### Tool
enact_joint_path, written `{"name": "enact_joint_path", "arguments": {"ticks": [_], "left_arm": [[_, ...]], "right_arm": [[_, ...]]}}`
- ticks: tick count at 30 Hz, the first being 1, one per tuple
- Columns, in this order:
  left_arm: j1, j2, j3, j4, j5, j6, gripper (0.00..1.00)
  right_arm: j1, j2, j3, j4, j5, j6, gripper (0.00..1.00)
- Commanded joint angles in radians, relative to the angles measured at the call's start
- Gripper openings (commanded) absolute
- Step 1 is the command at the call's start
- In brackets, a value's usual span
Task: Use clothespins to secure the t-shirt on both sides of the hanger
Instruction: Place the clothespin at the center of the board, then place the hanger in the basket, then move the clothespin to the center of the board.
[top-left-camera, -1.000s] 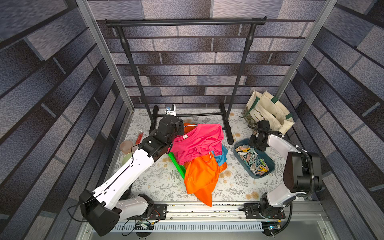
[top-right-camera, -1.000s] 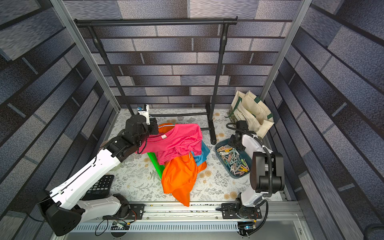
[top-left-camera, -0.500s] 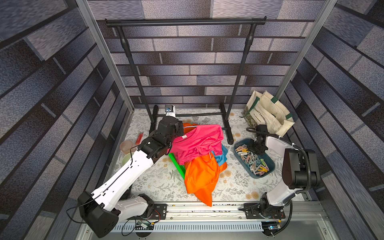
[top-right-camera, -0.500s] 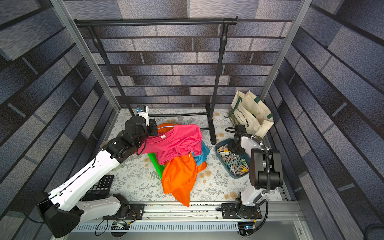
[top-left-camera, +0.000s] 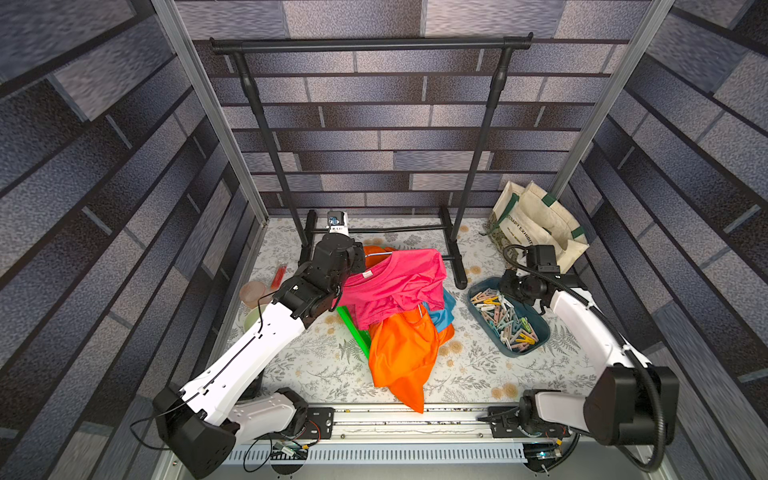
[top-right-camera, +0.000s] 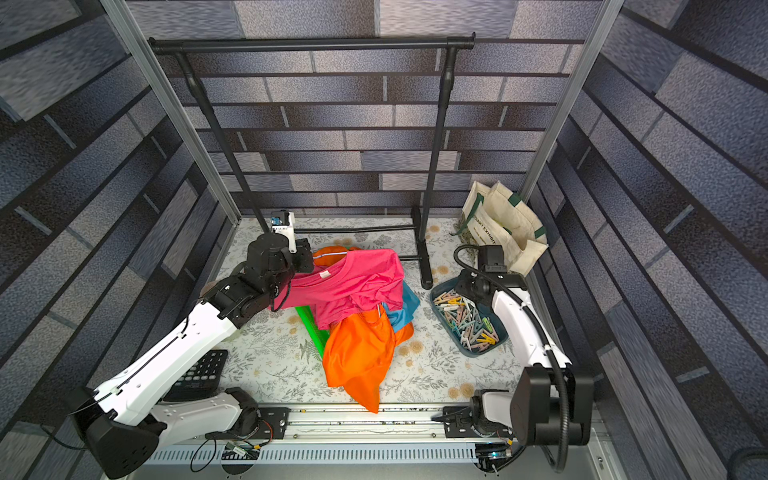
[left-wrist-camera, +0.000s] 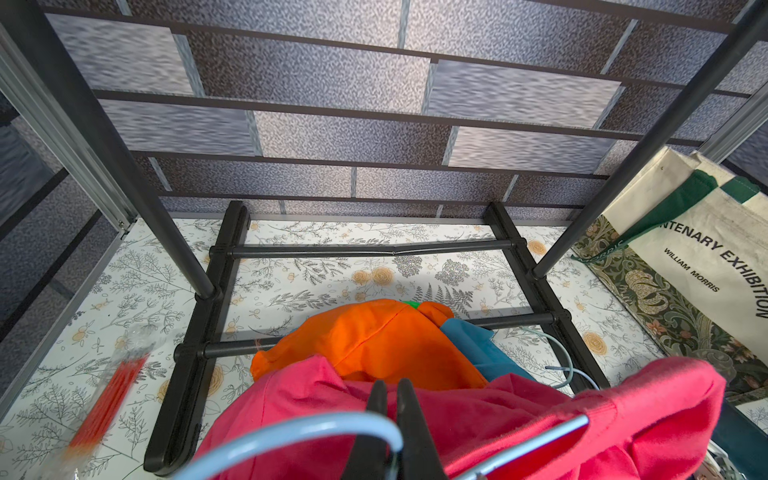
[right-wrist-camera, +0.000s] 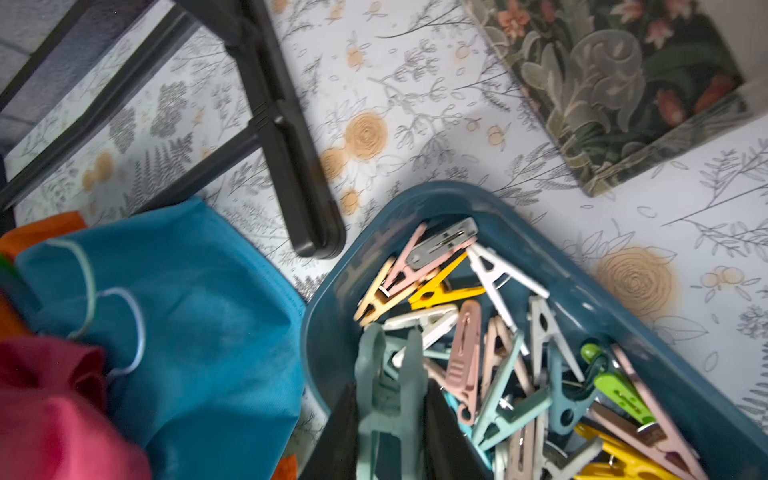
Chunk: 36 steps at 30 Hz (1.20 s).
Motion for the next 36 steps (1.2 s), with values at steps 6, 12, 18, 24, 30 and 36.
{"name": "enact_joint_path", "arguments": {"ticks": [6,12,18,24,30,36], "left_arm": [[0.021,-0.076,-0.039,-0.014,-0.033,-0.021,0.05],[0.020,-0.064,-0.040,-0.012,-0.023,-0.037,0.04],[0.008,-0.054,-0.035,-0.015,-0.022,-0.045,0.04],[0.005,-0.054,-0.033,-0.026,-0.029,-0.042,0.06],[0.009,-0.051,-0.040,-0.026,-0.023,-0.037,0.10],[0.022,-0.059,-0.050,-0.019,-0.010,-0.038,0.18]], "right_arm": [[0.276,-0.237,-0.229,-0.164,0.017,0.151,0.12],[0.448,-0.263,-0.376,-0.132,0.027,0.276,0.12],[0.543,-0.126,-0.404,-0.031,0.037,0.308,0.19],[0.544,-0.128,-0.401,0.003,0.088,0.323,0.54],[0.544,-0.127,-0.368,-0.164,0.220,0.323,0.60],[0.543,-0.127,-0.372,-0.247,0.253,0.347,0.09]]}}
